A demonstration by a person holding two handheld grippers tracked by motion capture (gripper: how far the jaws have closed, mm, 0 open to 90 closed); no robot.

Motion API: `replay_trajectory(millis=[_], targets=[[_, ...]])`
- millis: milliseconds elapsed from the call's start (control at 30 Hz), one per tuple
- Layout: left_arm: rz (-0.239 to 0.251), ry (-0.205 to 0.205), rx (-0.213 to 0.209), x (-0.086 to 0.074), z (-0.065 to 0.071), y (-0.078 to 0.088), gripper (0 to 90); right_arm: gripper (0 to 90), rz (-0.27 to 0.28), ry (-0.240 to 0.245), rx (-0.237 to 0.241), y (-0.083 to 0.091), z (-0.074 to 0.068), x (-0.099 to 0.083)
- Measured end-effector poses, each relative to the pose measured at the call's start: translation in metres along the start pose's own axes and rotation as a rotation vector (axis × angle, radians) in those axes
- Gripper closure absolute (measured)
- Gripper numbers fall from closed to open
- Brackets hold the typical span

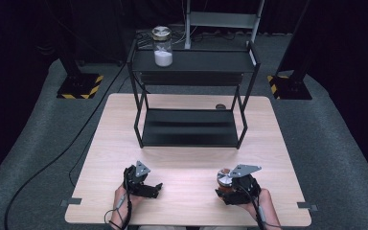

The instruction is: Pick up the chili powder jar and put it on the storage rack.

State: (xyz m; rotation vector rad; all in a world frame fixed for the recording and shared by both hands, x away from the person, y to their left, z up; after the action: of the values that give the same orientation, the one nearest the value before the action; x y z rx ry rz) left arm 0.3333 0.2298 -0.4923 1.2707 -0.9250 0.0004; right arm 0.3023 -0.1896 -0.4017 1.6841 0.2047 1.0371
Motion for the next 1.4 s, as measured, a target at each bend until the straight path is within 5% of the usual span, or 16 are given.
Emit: replay_trajectory(millis=[1400], targets=[[0.000,0.000,0.000,0.000,0.000,0.000,0.0,30.8,-0.196,0.038,-0.061,0.006,0.054,0.086]])
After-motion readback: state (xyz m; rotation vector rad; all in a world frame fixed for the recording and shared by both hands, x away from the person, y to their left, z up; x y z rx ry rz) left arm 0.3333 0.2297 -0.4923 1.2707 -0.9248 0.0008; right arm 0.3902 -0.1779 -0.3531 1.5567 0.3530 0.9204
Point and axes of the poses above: each handheld gripper's, and its own axes: y roughly backward along the jaws, x roughly out of its top, z roughly to its right, the point moved 8 cm from there along -y, roughly forward along the jaws, and after that the axes turned 10 degrees about -z, right-handed, at the moved point
